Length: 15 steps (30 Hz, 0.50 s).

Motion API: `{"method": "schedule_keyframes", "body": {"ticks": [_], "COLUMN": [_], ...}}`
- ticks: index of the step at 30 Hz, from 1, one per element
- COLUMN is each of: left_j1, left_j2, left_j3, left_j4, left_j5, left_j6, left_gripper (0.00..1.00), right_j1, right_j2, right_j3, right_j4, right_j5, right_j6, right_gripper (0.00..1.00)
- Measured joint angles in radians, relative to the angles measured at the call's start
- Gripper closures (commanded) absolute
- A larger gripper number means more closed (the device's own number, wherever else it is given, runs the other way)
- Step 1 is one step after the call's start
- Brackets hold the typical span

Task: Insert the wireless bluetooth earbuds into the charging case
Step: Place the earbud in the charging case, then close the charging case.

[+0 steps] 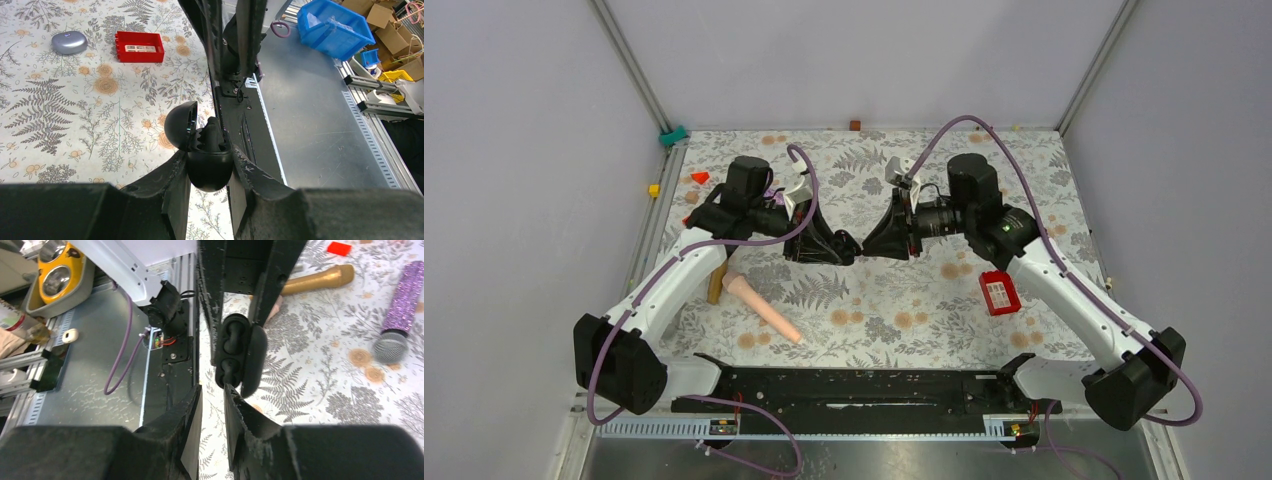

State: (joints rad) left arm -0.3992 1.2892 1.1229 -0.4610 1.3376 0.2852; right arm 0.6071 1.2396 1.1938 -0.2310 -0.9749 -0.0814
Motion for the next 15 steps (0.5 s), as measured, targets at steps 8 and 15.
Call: {"method": "schedule_keyframes", "body": {"ticks": [8,15], "left_j1": [-0.003,-0.005], "left_j2": [0.000,-0.003], "left_j3": [0.000,0.000], "left_j4": [0.000,0.000], "left_j5": [0.002,0.003], "left_j6": [0.000,0.000], "left_gripper": [0.83,0.82], "right_j1": [-0.025,-0.026], "right_j2": [-0.008,0.055], "right_j3": [0.000,-0.015], "right_j4": [-0.003,0.043], "right_j5": [0.131,0.171], "right_j6": [-0.002,0.050], "right_gripper": [0.63,0.34]}}
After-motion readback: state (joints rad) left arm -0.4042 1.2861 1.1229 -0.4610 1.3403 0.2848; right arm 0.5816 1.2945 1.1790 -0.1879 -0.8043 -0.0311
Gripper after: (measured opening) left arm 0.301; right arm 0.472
